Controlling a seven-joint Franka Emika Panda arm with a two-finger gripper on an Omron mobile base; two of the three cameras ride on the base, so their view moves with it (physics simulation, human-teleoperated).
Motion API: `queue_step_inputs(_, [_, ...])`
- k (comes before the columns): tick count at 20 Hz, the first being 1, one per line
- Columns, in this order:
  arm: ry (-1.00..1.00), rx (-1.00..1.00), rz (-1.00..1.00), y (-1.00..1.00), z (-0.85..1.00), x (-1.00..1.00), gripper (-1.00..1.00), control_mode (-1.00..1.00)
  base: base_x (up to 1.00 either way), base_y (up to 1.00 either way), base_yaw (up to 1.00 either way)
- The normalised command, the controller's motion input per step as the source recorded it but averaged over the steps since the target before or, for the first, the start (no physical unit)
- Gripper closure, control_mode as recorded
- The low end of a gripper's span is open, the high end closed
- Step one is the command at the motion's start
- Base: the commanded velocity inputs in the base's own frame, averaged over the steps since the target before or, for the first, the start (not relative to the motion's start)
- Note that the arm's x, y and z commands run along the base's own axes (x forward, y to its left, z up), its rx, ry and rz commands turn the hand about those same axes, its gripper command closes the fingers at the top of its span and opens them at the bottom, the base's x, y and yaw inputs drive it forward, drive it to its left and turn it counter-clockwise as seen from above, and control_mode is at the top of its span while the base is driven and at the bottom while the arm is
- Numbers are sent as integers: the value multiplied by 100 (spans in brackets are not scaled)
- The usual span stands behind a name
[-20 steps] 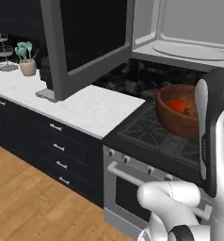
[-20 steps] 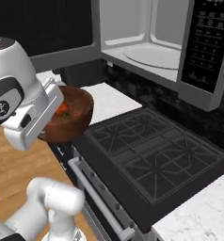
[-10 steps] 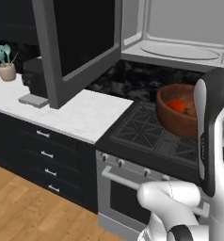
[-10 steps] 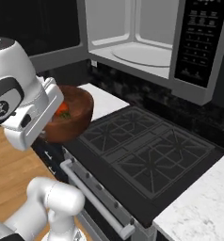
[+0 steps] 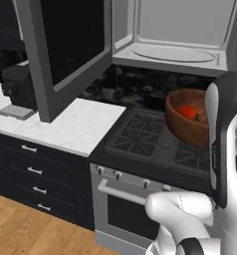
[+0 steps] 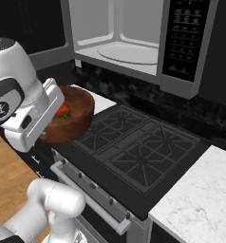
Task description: Pick the tomato from the sink and place it in the bowl. Then pick the bowl and place it in the microwave. Then close the microwave door and press the start button.
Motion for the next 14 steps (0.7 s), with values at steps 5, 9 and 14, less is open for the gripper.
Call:
queue_step_inputs(5, [0, 0, 0, 0, 1, 6, 100, -100, 7, 0, -13])
queue_step_inputs(9, [-10, 0, 8, 0, 54, 6, 100, -100, 0, 0, 0])
queue_step_inputs(14, [-41, -1, 3, 5, 53, 11, 100, -100, 0, 0, 0])
